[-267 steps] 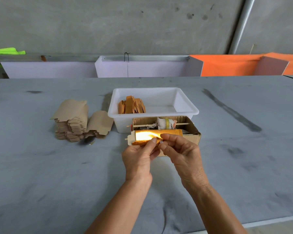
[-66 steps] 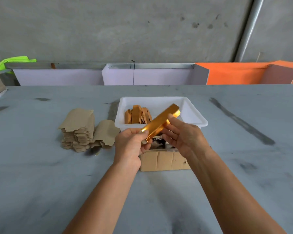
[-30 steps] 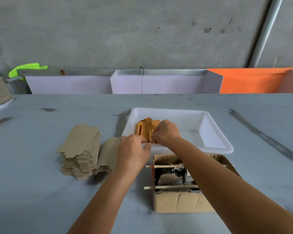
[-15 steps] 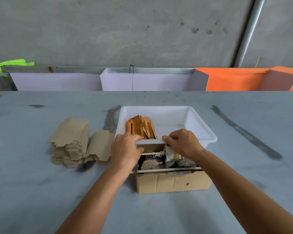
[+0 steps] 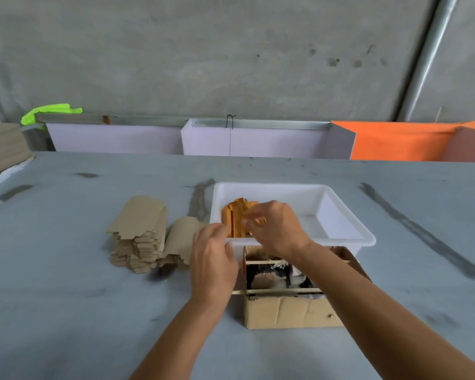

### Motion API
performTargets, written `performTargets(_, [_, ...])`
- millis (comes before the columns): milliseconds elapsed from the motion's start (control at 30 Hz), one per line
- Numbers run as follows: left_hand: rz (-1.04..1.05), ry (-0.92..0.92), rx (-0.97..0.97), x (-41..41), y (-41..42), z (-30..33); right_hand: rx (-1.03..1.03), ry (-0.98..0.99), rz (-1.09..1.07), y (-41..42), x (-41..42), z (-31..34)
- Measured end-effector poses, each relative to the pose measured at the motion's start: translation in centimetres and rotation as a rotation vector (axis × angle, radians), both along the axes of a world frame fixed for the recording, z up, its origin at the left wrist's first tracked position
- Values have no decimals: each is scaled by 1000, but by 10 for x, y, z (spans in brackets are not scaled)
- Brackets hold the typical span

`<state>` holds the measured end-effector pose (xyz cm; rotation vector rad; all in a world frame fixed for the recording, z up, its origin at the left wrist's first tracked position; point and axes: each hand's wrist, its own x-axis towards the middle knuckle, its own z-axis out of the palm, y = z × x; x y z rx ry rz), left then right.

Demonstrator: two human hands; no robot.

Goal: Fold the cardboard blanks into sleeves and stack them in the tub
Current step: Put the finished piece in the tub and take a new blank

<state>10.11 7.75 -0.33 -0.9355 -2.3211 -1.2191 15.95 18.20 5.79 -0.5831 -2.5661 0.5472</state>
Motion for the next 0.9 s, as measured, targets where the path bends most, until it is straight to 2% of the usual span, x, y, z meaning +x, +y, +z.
performTargets(133, [141,-105,97,-9,-14,-8,73,-27,135,-36,-42,1])
performTargets(233, [211,-301,125,-22,-26,-14,-12,-96,203,-62,-77,-9])
performTargets(333, [286,-419,173,-33,-39,-24,-10,-235,175,-73,-102,-23])
performTargets(433, [366,-503,241,-40,-51,-29,79,-349,134,-80,-118,-39])
performTargets(567, [369,-506,334,-45,-60,-26,164,-486,97,-85,-125,-65])
performTargets(733, [382,-468,367,-46,-65,-25,428,-405,149,-99,-116,-80])
performTargets(900, [349,-501,375,-43,-67,-29,493,-320,187,-96,-102,-81])
